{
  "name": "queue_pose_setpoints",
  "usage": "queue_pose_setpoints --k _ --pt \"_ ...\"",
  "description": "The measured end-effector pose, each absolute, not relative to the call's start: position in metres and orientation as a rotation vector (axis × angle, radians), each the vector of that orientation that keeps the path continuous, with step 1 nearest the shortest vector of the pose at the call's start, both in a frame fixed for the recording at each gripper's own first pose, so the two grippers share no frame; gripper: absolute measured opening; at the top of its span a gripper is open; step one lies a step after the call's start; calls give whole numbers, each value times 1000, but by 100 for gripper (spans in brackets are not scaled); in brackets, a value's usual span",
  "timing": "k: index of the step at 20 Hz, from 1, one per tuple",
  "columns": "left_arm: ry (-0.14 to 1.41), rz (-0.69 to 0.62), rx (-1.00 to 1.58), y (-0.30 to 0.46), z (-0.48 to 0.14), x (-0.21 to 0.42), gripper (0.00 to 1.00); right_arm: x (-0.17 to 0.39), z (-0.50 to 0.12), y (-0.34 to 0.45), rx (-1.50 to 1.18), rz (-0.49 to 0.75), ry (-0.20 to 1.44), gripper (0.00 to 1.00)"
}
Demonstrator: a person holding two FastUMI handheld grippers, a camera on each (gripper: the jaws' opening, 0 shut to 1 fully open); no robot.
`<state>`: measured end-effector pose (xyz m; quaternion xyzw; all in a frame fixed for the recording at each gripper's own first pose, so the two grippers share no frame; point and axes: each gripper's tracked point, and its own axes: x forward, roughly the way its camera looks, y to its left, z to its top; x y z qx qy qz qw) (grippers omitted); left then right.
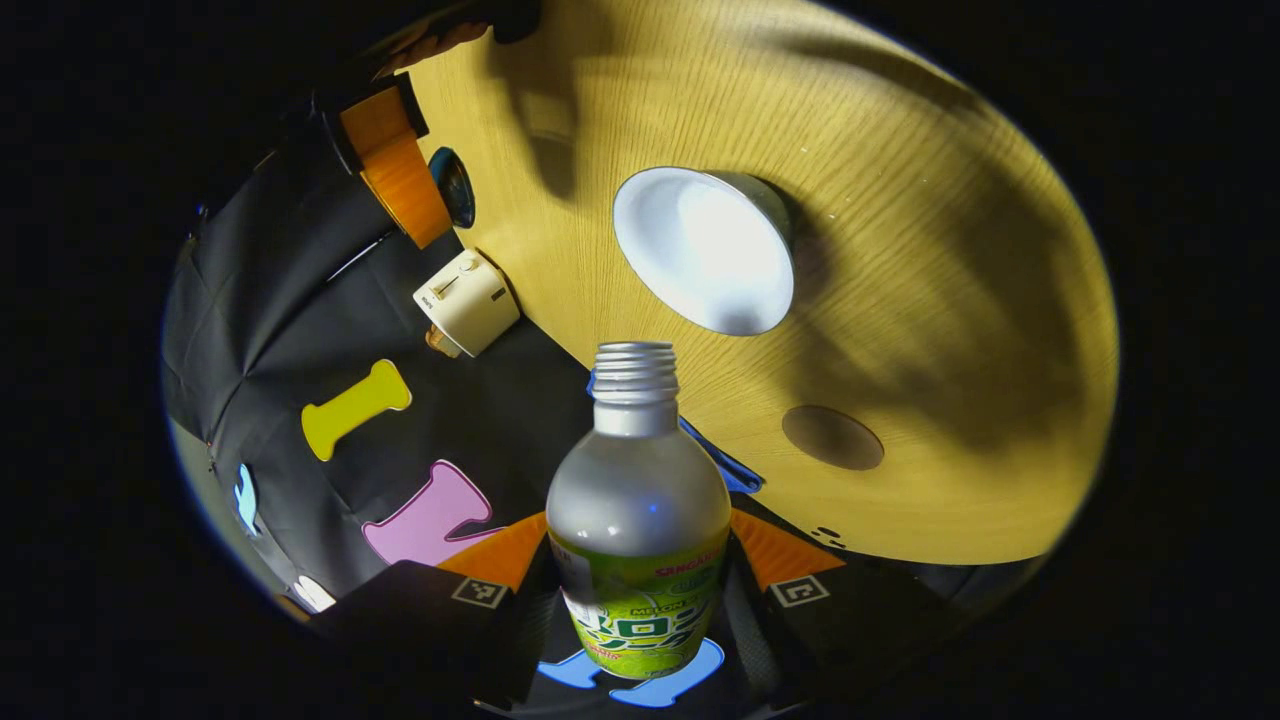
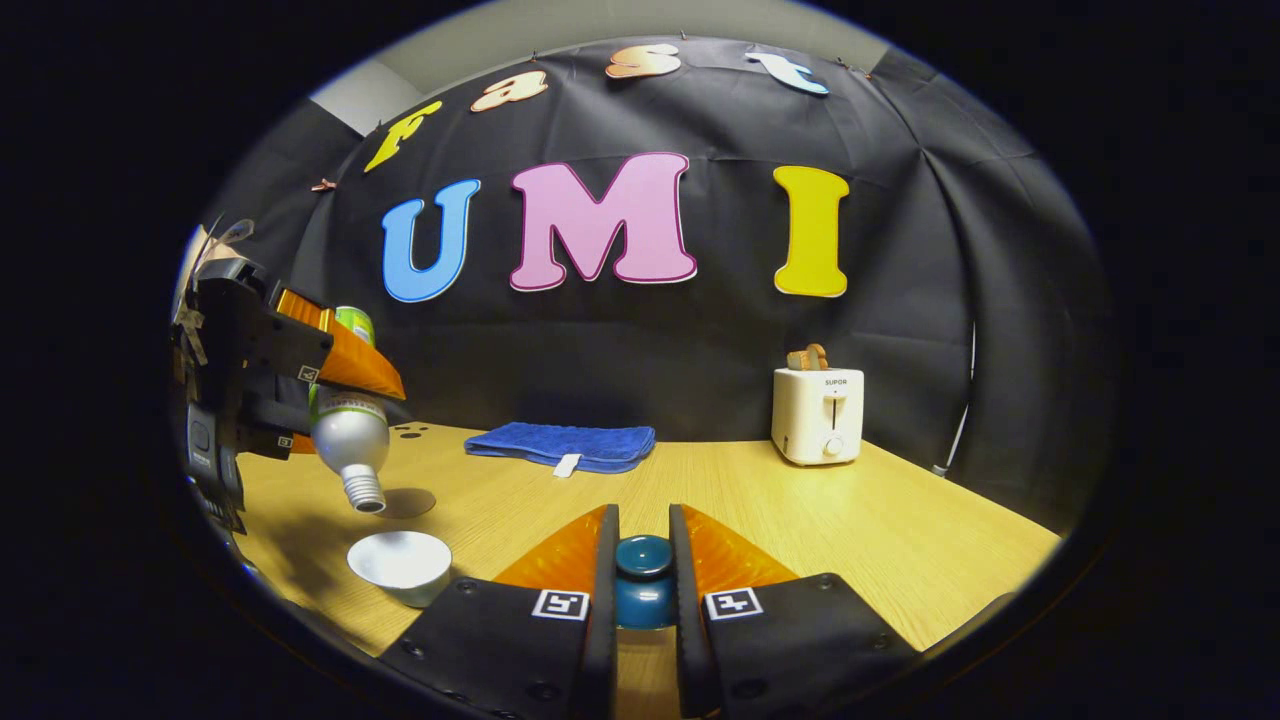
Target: Open the teacup lid with one hand, grasp the water bottle and pour water into the teacup with the other hand; after pouring, place the water bottle on the coaster and then close the teacup lid.
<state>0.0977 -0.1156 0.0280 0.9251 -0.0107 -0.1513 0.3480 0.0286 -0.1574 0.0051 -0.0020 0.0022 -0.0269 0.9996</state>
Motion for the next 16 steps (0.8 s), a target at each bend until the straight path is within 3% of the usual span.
queue_pose_setpoints --k 6,13,16 --pt "-124 -339 2145 -109 33 96 80 28 5 -157 -4 -54 5 28" --pt "-212 -66 1191 -83 89 48 79 29 5 -157 -4 -54 4 28" --pt "-186 -63 762 -77 96 51 79 29 6 -157 -4 -57 4 28"
